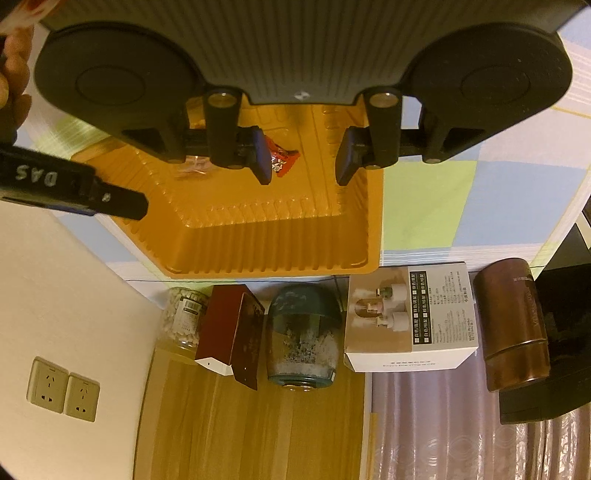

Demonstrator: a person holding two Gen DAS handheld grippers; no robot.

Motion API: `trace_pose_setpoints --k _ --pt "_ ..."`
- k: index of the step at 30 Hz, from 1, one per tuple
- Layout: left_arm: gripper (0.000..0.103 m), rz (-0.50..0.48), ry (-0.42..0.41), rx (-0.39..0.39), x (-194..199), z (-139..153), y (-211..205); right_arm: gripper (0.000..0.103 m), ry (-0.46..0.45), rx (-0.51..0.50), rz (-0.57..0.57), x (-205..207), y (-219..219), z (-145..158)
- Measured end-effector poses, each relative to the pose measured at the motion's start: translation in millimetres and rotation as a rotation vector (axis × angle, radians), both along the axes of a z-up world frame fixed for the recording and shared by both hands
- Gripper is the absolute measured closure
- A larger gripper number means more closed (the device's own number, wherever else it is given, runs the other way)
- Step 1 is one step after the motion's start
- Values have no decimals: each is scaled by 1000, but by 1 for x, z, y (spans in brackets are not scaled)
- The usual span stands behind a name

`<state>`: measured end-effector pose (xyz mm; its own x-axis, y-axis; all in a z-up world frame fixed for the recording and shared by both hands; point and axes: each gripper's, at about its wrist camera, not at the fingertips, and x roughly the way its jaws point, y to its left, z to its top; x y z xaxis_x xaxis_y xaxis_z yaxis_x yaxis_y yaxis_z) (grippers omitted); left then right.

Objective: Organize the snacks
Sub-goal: 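Withdraw the left tool from the tray back toward the snack pile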

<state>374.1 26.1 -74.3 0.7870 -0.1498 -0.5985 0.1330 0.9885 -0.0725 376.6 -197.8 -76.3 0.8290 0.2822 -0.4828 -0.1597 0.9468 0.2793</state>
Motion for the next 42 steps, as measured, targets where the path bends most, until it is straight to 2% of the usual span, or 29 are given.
trace_pose_setpoints --k 10,17,21,23,31,42 --pt "68 4 -19 2 -16 9 0 30 -45 -8 -36 -19 -13 12" --pt "60 21 -20 -4 -46 20 1 30 -81 -27 -56 -46 -16 27" --pt "56 29 -25 -14 -71 27 2 30 -80 -24 -63 -70 -18 35" --pt "48 35 -25 -21 -86 31 1 30 -85 -26 -59 -84 -19 39" --pt "40 69 -14 -41 -150 39 4 30 -88 -42 -63 -145 -26 48" --pt "28 120 25 -56 -236 32 12 30 -26 -43 -39 -230 -26 40"
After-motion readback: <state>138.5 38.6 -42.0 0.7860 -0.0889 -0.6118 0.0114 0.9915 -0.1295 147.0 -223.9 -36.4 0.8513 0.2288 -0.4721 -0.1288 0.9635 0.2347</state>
